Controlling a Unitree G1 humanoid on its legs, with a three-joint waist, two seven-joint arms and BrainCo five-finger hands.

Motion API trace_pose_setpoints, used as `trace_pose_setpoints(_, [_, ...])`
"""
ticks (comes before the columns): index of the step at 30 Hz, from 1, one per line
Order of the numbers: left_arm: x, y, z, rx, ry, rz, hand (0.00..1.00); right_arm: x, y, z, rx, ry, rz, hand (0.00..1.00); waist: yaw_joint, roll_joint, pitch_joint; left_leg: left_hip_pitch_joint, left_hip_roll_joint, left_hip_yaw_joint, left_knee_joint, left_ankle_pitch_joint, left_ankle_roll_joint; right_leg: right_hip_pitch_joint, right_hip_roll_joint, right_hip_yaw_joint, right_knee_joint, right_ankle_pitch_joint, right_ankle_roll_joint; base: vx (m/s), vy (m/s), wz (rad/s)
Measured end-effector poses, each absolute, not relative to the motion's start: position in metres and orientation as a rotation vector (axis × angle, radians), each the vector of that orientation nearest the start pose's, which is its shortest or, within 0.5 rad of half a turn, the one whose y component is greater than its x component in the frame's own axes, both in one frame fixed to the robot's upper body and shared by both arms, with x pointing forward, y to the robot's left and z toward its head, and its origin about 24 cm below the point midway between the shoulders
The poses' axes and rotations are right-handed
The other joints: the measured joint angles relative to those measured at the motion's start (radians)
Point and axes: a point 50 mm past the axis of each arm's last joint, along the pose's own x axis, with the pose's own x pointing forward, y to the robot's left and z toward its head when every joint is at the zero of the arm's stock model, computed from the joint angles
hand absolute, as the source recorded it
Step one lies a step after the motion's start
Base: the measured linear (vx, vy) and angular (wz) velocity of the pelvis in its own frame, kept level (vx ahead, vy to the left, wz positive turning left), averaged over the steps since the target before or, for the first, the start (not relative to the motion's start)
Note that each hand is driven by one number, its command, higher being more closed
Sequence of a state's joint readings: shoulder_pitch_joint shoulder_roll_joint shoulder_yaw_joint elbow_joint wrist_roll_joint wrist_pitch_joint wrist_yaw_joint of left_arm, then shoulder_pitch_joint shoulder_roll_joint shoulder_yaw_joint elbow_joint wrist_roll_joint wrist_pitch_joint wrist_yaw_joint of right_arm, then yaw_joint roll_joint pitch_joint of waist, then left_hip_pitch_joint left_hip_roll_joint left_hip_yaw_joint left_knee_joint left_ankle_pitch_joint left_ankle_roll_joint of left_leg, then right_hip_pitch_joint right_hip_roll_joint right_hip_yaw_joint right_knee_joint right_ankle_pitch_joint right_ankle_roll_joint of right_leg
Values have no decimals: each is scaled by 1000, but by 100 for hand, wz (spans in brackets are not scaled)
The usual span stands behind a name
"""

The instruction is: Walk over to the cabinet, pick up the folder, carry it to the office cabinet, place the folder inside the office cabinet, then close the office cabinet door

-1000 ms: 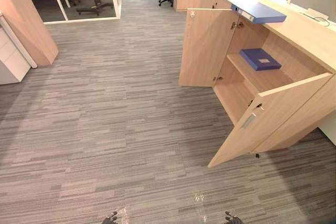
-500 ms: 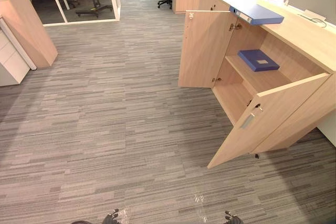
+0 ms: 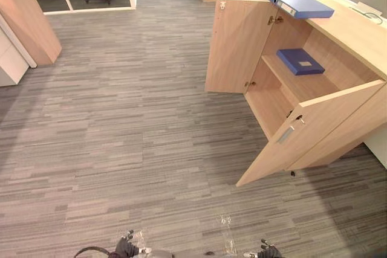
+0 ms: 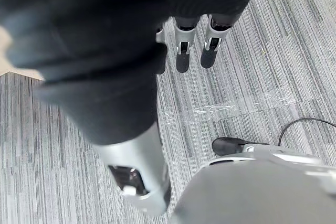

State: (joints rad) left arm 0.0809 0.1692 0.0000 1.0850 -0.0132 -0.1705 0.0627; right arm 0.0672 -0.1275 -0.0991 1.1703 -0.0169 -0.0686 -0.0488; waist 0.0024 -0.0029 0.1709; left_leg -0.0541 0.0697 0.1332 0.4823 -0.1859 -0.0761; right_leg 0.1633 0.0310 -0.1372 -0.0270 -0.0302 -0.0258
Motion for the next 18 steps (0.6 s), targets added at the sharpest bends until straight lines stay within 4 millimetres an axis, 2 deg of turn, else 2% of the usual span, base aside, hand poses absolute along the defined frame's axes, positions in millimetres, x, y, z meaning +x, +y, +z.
trace_pose_setpoints(1, [109,221,-149,161,951,179,0,81,-214,-165,-94,1152,-212,0,3,-2,13,-88,33,34,155,-22,15,8,1,2,13,-11,-12,-74,-10,5])
trace_pose_setpoints(2, [109,220,-149,156,946,189,0,80,-216,-165,-86,1153,-227,0,9,3,15,-132,56,47,195,-58,28,14,-5,4,23,-18,-13,-5,-2,-4])
trace_pose_setpoints(3, [109,220,-149,156,946,189,0,80,-216,-165,-76,1154,-239,0,9,3,16,-147,60,47,178,-60,30,9,-13,4,25,-20,-10,32,50,-12])
trace_pose_setpoints(5, [109,221,-149,156,941,198,0,79,-216,-165,-54,1154,-257,0,12,2,17,-180,60,32,32,-37,22,4,-48,19,32,-32,2,57,105,-17])
trace_pose_setpoints(8, [108,220,-149,136,939,221,0,81,-217,-164,-58,1147,-264,0,13,3,17,-205,60,27,-174,44,9,-1,-105,37,33,-54,36,158,209,-17])
trace_pose_setpoints(9, [106,220,-150,126,942,236,0,81,-218,-164,-59,1145,-269,0,13,7,15,-201,65,28,-271,89,-3,-5,-124,51,33,-69,59,242,319,-20])
trace_pose_setpoints(10, [102,218,-151,112,951,248,0,81,-221,-163,-65,1146,-276,0,18,20,9,-191,83,33,-317,110,-20,-1,-136,66,35,-87,87,281,386,-18])
trace_pose_setpoints(11, [102,218,-151,106,954,254,0,80,-221,-163,-63,1148,-279,0,16,21,7,-190,77,44,-310,163,-16,9,-150,73,36,-97,102,412,513,-30])
trace_pose_setpoints(12, [98,222,-151,107,961,269,0,78,-218,-165,-50,1155,-284,0,21,-1,-6,-190,35,54,-281,196,5,19,-201,83,36,-117,128,489,502,-36])
trace_pose_setpoints(13, [93,227,-151,108,970,288,0,76,-213,-166,-17,1162,-299,0,23,-30,-27,-187,-6,91,-256,189,17,26,-253,88,53,-118,125,400,378,-39])
trace_pose_setpoints(14, [93,228,-151,111,973,289,0,77,-212,-166,-7,1160,-305,0,21,-33,-31,-181,-23,103,-248,181,31,18,-276,90,83,-119,127,419,330,-39])
trace_pose_setpoints(15, [93,226,-152,106,973,285,0,78,-214,-166,-10,1156,-308,0,21,-28,-34,-148,-49,125,-259,161,62,-22,-307,92,190,-118,126,417,360,-44])
trace_pose_setpoints(17, [95,225,-152,106,970,278,0,77,-217,-165,21,1152,-343,0,29,-30,-36,-58,-91,156,-309,145,88,-114,-354,112,435,-109,121,457,405,-46])
trace_pose_setpoints(18, [94,225,-152,106,973,275,0,74,-218,-166,53,1151,-372,0,21,-32,-37,9,-121,165,-339,139,109,-169,-389,111,622,-77,88,340,277,-15])
